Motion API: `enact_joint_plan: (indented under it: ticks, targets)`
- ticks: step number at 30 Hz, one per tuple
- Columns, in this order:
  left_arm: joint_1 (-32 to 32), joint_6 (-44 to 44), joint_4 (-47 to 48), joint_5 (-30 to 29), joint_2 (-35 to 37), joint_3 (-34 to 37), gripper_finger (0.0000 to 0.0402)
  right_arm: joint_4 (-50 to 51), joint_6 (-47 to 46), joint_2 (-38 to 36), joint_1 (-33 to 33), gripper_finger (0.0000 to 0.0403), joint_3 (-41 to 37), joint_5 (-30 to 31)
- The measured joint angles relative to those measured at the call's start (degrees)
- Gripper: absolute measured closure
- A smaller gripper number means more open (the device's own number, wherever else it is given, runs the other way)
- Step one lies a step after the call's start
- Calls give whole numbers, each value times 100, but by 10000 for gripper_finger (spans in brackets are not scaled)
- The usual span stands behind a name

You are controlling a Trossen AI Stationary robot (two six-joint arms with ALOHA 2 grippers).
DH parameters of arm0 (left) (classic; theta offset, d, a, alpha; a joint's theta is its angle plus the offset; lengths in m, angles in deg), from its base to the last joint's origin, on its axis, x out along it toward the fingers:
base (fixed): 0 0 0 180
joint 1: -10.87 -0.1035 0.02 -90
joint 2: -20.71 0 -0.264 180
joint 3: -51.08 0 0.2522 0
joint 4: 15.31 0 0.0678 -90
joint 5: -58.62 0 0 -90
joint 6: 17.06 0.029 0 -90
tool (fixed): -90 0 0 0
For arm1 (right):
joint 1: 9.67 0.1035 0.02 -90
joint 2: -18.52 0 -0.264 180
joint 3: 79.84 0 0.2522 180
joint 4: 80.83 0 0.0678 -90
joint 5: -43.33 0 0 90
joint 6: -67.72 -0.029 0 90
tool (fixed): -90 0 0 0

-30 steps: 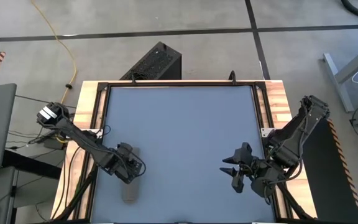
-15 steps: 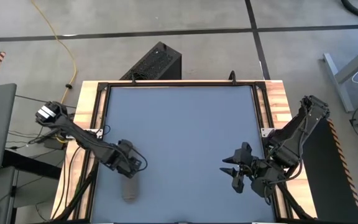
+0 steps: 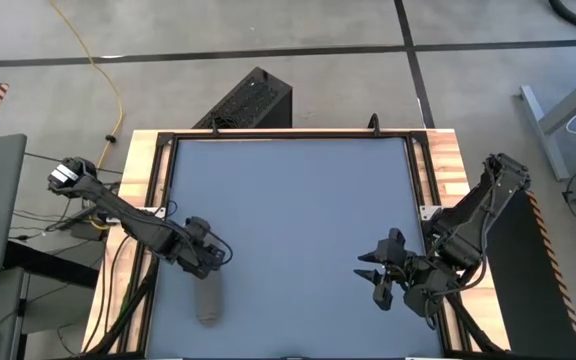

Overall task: Roll towel
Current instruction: Roll the grey towel

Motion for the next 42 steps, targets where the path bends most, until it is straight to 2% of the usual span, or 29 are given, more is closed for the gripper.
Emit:
enact_joint_plan:
  ticks: [3,6,15,21,27,33,36,38,42]
  targets:
    - [0,-21,-145,9,0,0,168,6,10,1,-1,212,0,2]
    - [0,162,-368,49,0,0,208,17,10,1,-1,212,0,2]
    - [11,339,-253,187,-52,0,387,24,18,-1,-1,212,0,2]
    - [20,335,-251,163,-54,50,400,22,15,0,-1,212,0,2]
    - [34,227,-650,329,-458,370,401,20,12,-2,-1,212,0,2]
    - [100,319,-1005,-29,-698,313,401,44,12,1,1,212,0,2]
    - [240,789,-1101,-172,-579,5,401,52,10,1,1,212,0,-7]
    - [421,1428,-1356,-102,-537,-198,401,52,10,1,1,212,0,-24]
    - [844,2397,-2522,686,-615,-321,401,61,10,-2,1,212,0,-145]
